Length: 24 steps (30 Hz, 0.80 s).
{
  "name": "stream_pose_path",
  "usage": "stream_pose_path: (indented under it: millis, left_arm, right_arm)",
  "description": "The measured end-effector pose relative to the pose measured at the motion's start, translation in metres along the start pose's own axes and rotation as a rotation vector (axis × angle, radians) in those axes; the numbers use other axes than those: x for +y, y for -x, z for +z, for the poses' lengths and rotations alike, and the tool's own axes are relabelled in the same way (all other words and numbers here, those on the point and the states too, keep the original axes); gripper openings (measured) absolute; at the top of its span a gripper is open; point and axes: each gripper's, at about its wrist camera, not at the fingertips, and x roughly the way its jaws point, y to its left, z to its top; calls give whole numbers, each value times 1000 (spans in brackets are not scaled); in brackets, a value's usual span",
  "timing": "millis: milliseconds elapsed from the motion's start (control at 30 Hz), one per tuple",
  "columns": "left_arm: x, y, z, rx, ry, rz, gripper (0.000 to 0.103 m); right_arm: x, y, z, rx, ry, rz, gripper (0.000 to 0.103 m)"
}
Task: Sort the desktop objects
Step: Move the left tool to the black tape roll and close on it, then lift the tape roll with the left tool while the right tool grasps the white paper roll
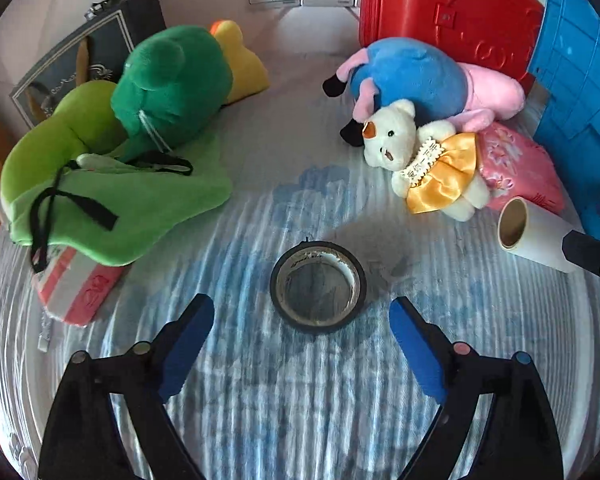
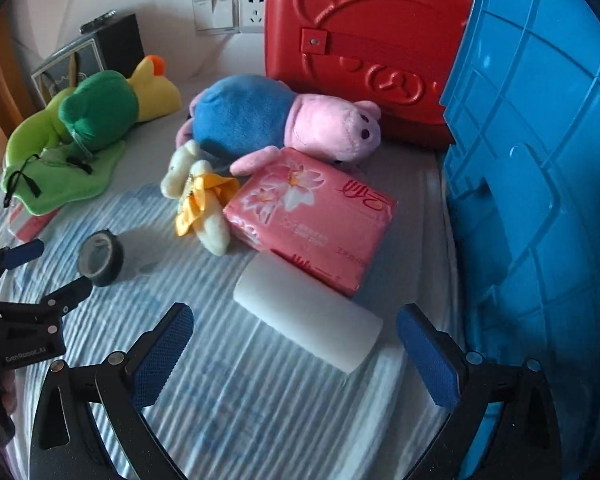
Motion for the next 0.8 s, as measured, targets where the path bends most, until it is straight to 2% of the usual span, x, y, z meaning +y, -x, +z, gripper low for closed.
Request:
stream_pose_path:
  millis: [133,233,300,433,567,633,800]
  left_arm:
    - [-5,-25,4,28,-12,-10,83]
    - [-5,-28,5,23,-2,-30,82]
    - [-4,-29,5,28,7,-49,77]
    - [-4,-21,-4,29,2,-58,56]
    - [-5,-15,-17,35,-9,-62,55]
    - [-4,-13,-21,44,-1,-62,55]
    - [-6,-6,-35,51,3,-58,56]
  right_arm:
    - [-8,-27,2,36,-3,10,103]
    - [-11,-41,1,56,1,20,103]
    - [-14,-50,-1,91,-10,43,103]
    - [-10,-48,-13,131,-32,93,103]
    - [3,-31,-24,130,-39,199,103]
    - [7,-28,-26,125,-38,225,103]
    - [6,-35,-18,129,-54,180,103]
